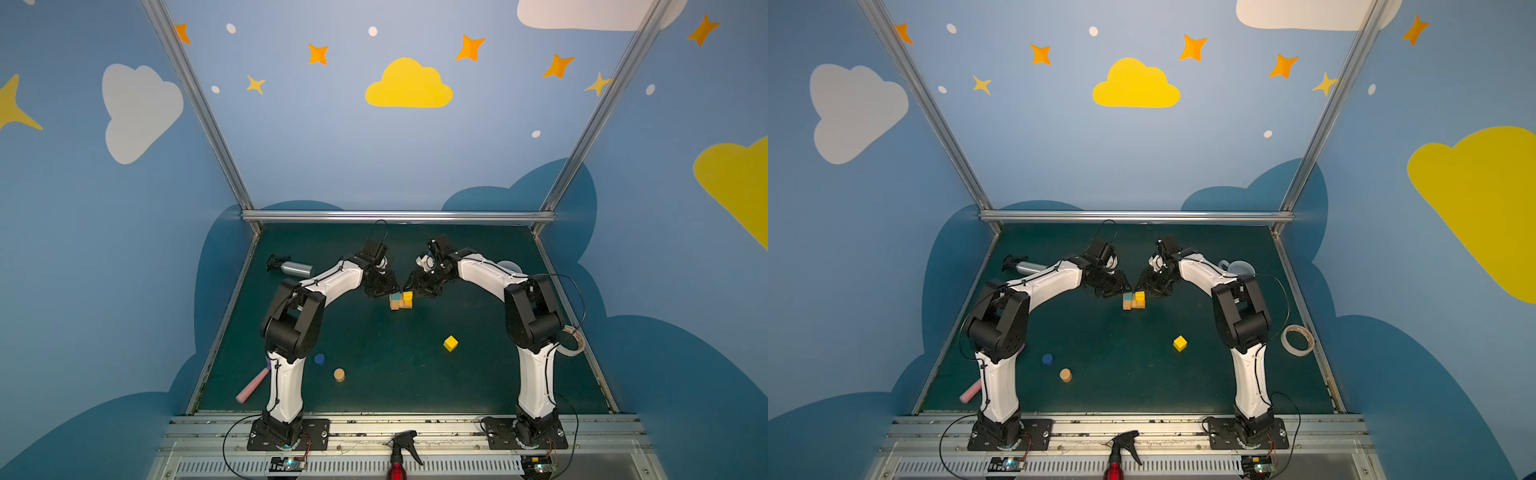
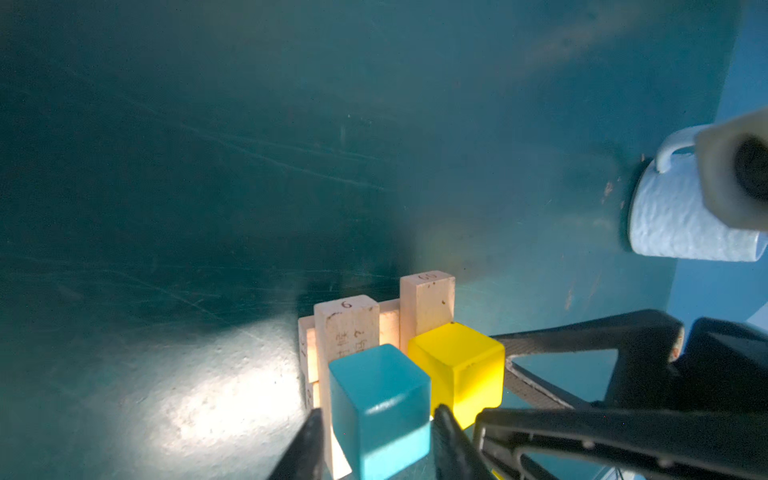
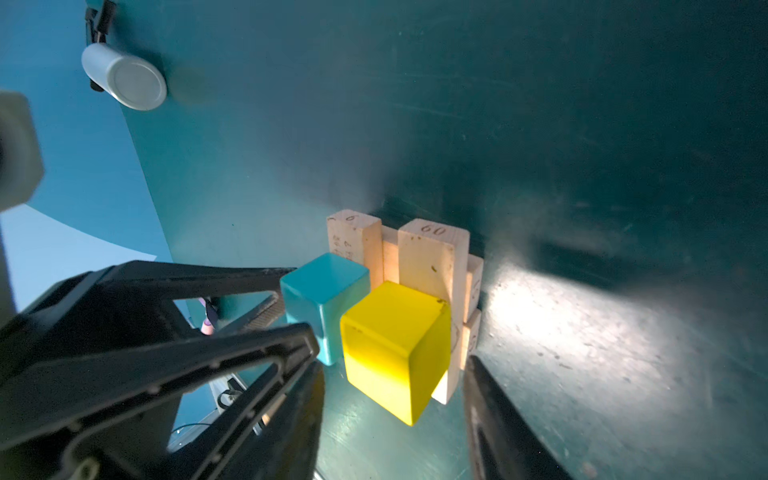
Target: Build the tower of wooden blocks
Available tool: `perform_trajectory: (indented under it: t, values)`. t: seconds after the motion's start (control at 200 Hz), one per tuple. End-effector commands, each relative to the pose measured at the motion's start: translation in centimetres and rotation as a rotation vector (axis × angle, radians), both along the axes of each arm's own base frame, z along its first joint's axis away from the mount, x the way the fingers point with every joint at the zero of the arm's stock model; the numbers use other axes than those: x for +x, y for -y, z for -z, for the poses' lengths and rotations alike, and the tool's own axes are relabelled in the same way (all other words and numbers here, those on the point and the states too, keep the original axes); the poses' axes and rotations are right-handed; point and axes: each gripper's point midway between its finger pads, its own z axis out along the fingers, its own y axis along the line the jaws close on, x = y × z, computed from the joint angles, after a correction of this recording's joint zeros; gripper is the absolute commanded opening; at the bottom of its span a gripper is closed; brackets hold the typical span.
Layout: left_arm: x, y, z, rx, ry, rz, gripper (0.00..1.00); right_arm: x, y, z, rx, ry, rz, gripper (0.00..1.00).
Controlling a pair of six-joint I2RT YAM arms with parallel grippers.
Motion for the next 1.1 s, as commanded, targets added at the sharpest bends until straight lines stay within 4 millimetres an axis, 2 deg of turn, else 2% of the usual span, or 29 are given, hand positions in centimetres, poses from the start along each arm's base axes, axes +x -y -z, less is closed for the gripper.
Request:
perform_trajectory:
  t: [0.0, 0.2, 0.401, 0.656, 0.866, 0.966, 1.091]
  values:
    - [0.5, 0.0, -1.5, -0.005, 0.034, 0.006, 0.51, -0.2, 0.4, -0.5, -0.011, 0.008, 0.003, 0.57]
    - [0.5, -0.2, -2.9, -0.008, 0.061, 0.007, 0.56, -0.2, 1.0, -1.4, -0.022, 0.026, 0.012, 0.66]
    - [0.4, -1.0, -5.0, -0.009, 0.105, -0.007, 0.57, -0.4, 2.0, -3.4, -0.034, 0.065, 0.033, 0.7]
    - [-1.2, -2.8, -10.2, -0.027, 0.229, -0.04, 0.57, -2.3, 4.2, -6.9, -0.067, 0.137, 0.051, 0.71]
    - [-4.4, -5.4, -14.5, -0.053, 0.353, -0.103, 0.57, -7.1, 9.1, -7.6, -0.26, 0.178, 0.073, 0.71]
    - [-6.6, -7.0, -15.8, -0.064, 0.4, -0.135, 0.57, -9.8, 11.3, -7.5, -0.347, 0.18, 0.068, 0.71]
    - [-8.9, -8.7, -17.1, -0.069, 0.488, -0.144, 0.58, -12.9, 12.7, -6.9, -0.41, 0.156, 0.006, 0.71]
